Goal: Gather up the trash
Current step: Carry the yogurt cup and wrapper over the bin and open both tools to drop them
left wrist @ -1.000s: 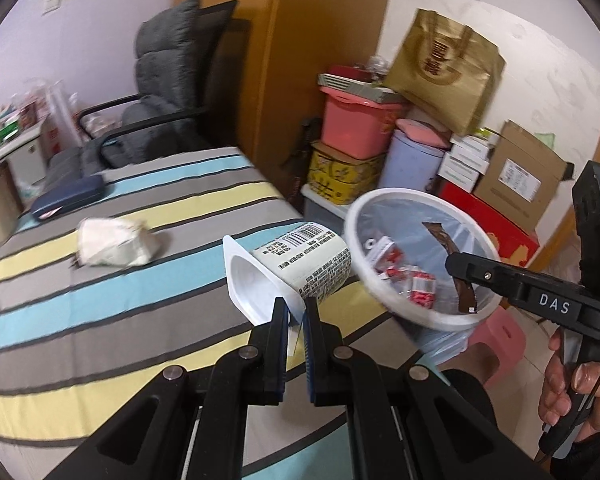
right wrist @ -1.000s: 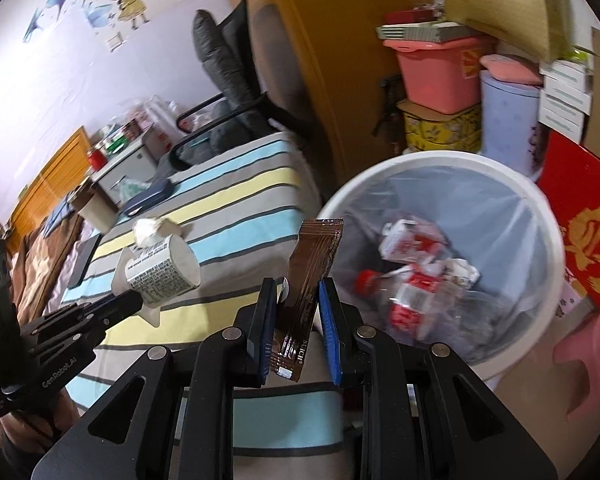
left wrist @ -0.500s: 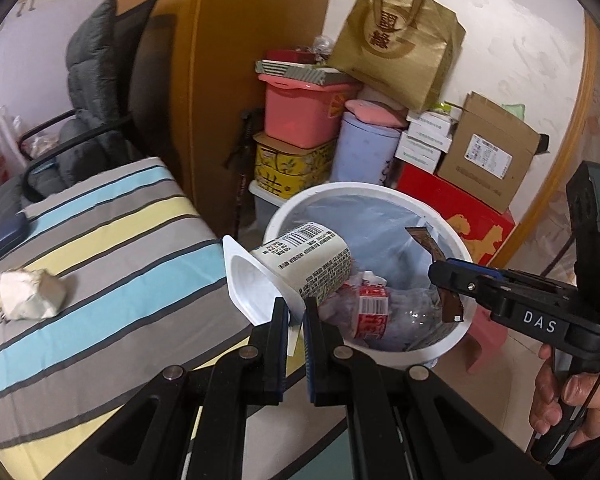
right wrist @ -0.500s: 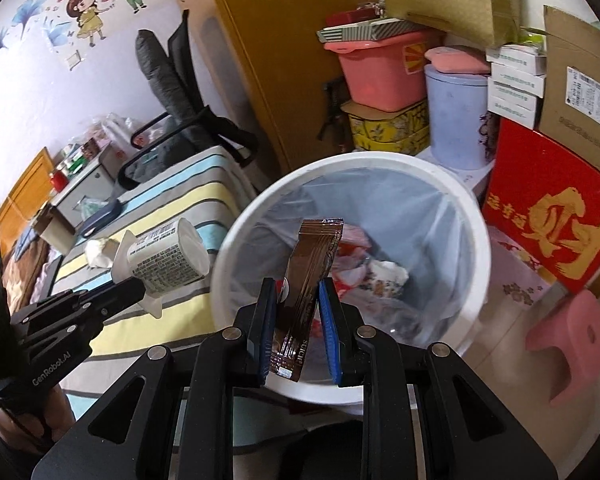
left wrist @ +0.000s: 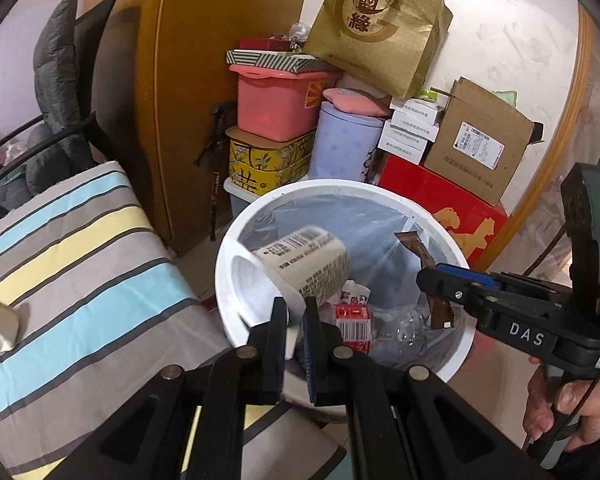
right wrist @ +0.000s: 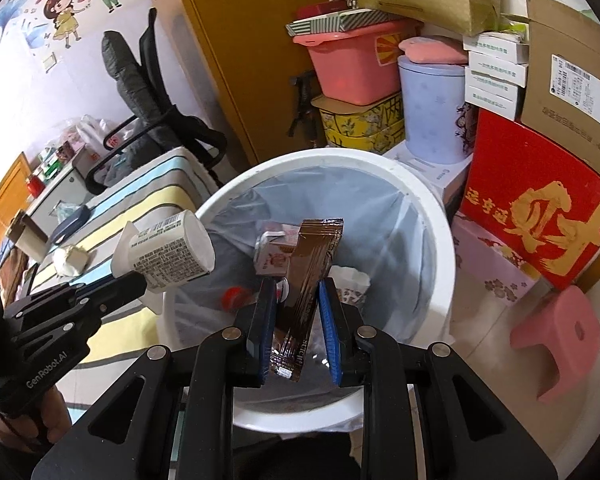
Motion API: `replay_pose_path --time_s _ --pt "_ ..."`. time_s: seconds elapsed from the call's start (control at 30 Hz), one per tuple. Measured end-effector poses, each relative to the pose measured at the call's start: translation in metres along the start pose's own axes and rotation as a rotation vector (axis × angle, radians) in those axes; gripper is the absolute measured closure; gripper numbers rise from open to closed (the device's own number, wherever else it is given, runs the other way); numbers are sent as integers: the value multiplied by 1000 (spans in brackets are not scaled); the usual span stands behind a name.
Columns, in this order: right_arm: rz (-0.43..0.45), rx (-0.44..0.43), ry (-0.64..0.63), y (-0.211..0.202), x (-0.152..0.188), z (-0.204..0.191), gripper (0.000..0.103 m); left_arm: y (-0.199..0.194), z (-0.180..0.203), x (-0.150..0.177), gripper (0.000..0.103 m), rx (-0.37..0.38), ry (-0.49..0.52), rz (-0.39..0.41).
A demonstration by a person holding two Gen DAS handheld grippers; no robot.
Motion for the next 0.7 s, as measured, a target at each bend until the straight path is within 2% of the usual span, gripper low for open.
replay_pose_path --time_s 0.07,0.13,0.2,0.23,0.3,0.37,0.43,0.7 --pt "-3 -5 1 2 0 2 78 3 2 -1 91 11 2 -4" --pt "-4 -5 4 3 0 2 78 3 3 -2 84 22 5 0" --pt "0 -2 8 3 0 3 77 2 5 -2 73 29 10 8" --pt "3 -4 11 2 0 4 77 1 6 -3 71 31 11 10" --pt "12 -3 16 -1 0 5 76 -2 6 -3 70 24 14 17" --pt "18 -6 17 -3 -1 4 70 -5 5 -2 70 23 10 22" --pt "24 -12 17 -4 -1 4 55 -9 3 -1 70 21 3 25" --pt "43 -43 -2 -14 -1 -9 54 -31 -11 9 70 11 -48 36"
Point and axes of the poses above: each gripper's, at about its wrist camera, not at the fingertips, and y roughly the way its jaws point, z to its right, x to its underside, the point moved 5 cm from there along y, roughly the way its jaws point, and after that the axes turned 3 degrees about -y, right-handed, at the moved point
